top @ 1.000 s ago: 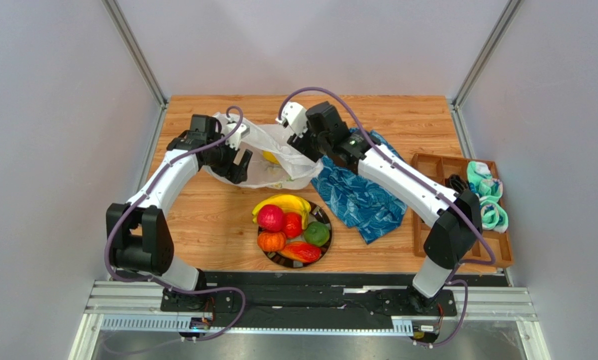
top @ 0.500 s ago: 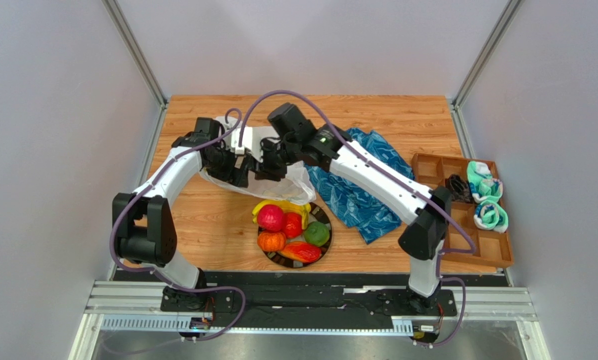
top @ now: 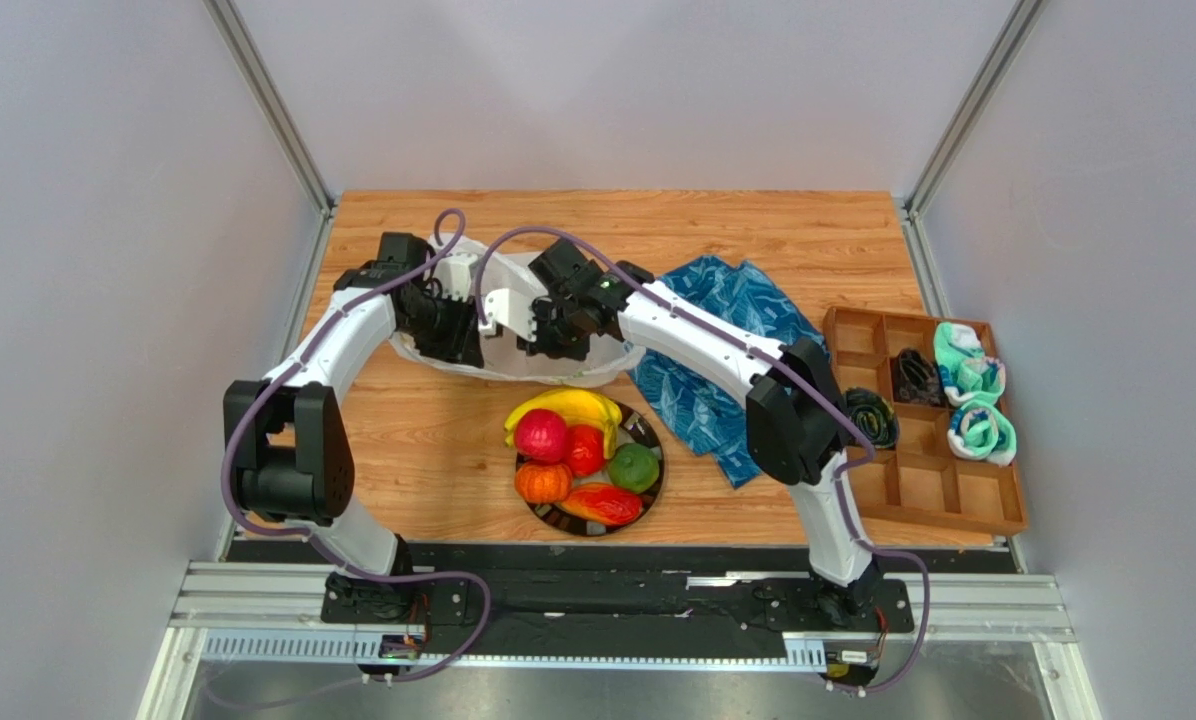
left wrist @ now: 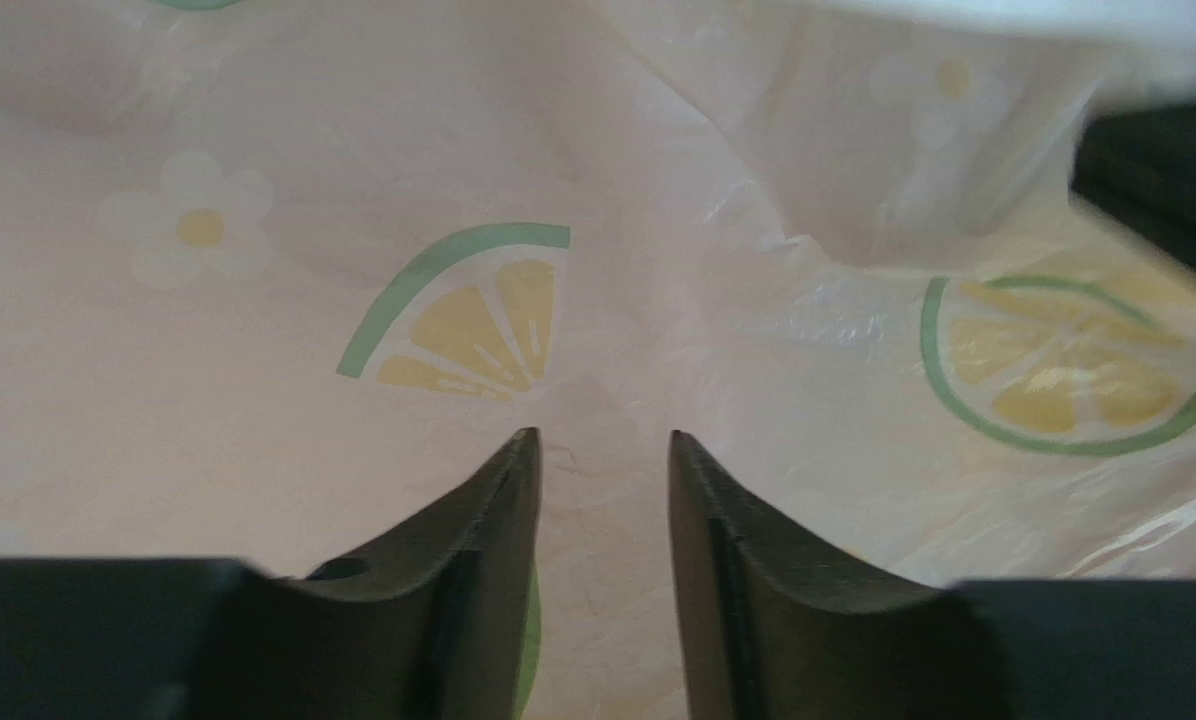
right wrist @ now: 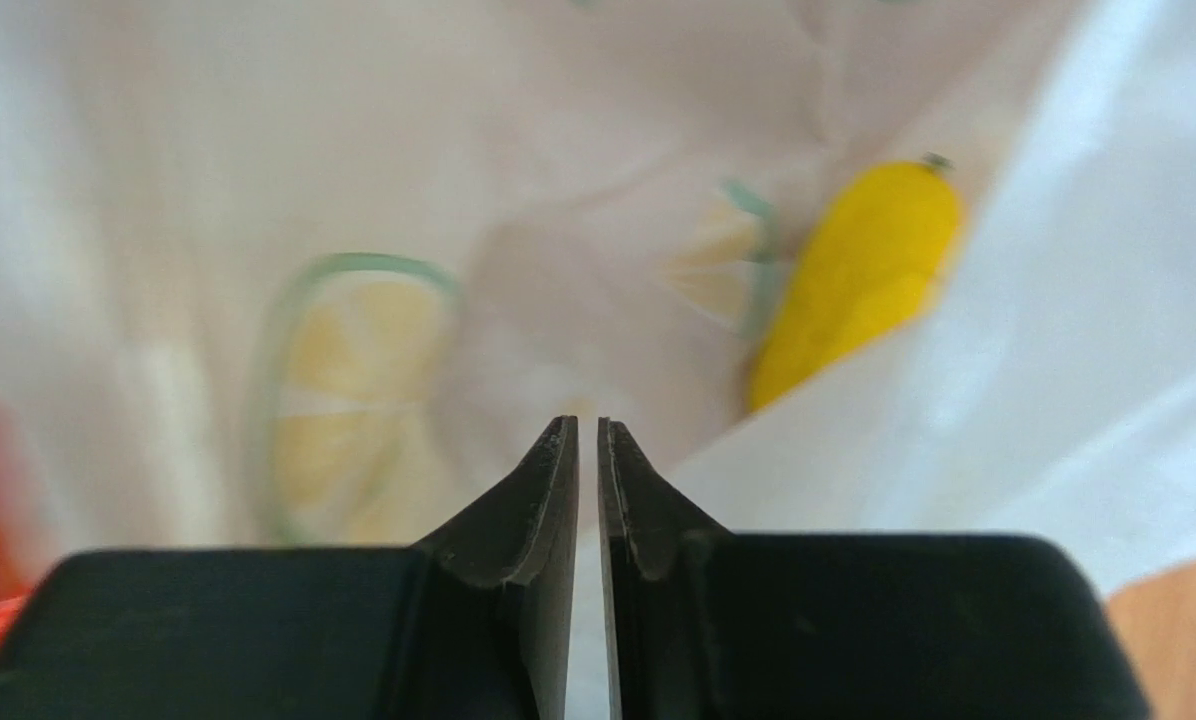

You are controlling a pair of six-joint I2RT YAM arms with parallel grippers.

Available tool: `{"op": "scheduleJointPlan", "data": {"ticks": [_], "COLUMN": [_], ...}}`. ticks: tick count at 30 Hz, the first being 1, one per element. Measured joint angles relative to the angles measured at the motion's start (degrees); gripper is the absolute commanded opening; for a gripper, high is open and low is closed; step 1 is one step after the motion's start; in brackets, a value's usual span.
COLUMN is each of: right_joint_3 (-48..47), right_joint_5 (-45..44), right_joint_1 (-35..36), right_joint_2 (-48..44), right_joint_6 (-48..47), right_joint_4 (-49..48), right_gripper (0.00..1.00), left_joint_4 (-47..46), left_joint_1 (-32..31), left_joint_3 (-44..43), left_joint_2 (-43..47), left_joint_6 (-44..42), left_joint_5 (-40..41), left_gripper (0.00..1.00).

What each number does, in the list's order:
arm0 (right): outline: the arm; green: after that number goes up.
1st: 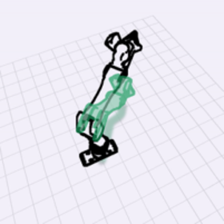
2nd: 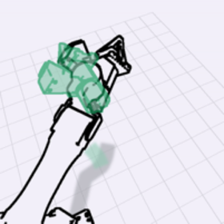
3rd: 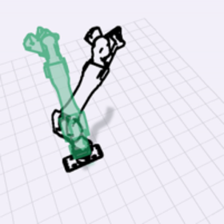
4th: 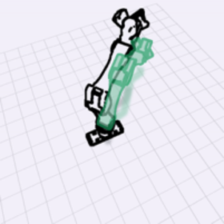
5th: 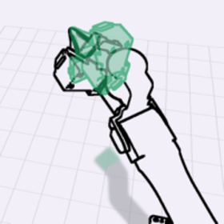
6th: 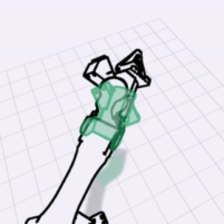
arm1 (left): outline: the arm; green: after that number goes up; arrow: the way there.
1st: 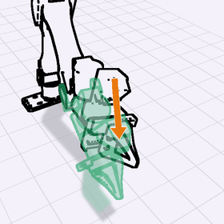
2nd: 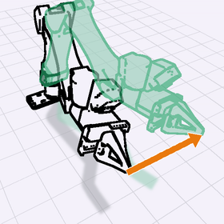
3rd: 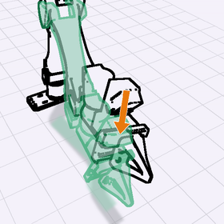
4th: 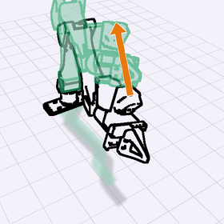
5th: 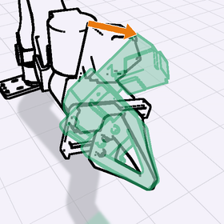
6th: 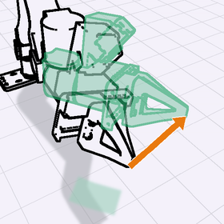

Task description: Take the fake fruits out of the plastic bag

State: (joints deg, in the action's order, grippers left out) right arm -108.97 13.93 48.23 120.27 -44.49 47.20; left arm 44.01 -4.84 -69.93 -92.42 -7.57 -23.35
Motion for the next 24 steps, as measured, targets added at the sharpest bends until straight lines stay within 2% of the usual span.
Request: {"op": "scheduleJointPlan", "data": {"ticks": [1, 4, 5, 7, 11, 15, 24], "right_joint_3": [-1.75, -5.16, -5.84, -6.95, -9.16, -9.73, -3.52], "right_joint_5": [-1.01, -2.86, -3.13, -3.76, -4.63, -7.08, -7.21], "right_joint_1": [-1.14, -3.67, -4.31, -5.70, -7.13, -8.20, -10.75], "right_joint_2": [1.62, 4.59, 5.20, 6.45, 8.90, 9.88, 5.64], "right_joint_6": [-0.46, -2.56, -3.32, -4.94, -6.54, -6.56, -3.50], "right_joint_4": [-0.66, -1.33, -1.55, -1.70, -1.70, -1.46, -1.11], "right_gripper": [0.15, 0.15, 0.15, 0.14, 0.10, 0.11, 0.11], "left_joint_4": [0.04, 0.33, 0.55, 0.94, 1.51, 1.64, 2.45], "left_joint_1": [0.00, 0.00, 0.00, 0.00, 0.00, 0.00, -0.28], "left_joint_3": [0.00, -0.02, -0.11, -0.37, -0.55, -0.55, -1.11], "left_joint_2": [-0.04, -0.81, -1.38, -2.58, -4.37, -4.66, -5.29], "left_joint_6": [0.02, -0.22, -0.28, -0.17, -0.66, -0.72, -1.18], "left_joint_5": [-0.44, -1.92, -2.40, -3.13, -3.28, -3.30, -3.82], "left_gripper": [0.38, 0.22, 0.12, 0.01, 0.00, 0.00, 0.00]}}
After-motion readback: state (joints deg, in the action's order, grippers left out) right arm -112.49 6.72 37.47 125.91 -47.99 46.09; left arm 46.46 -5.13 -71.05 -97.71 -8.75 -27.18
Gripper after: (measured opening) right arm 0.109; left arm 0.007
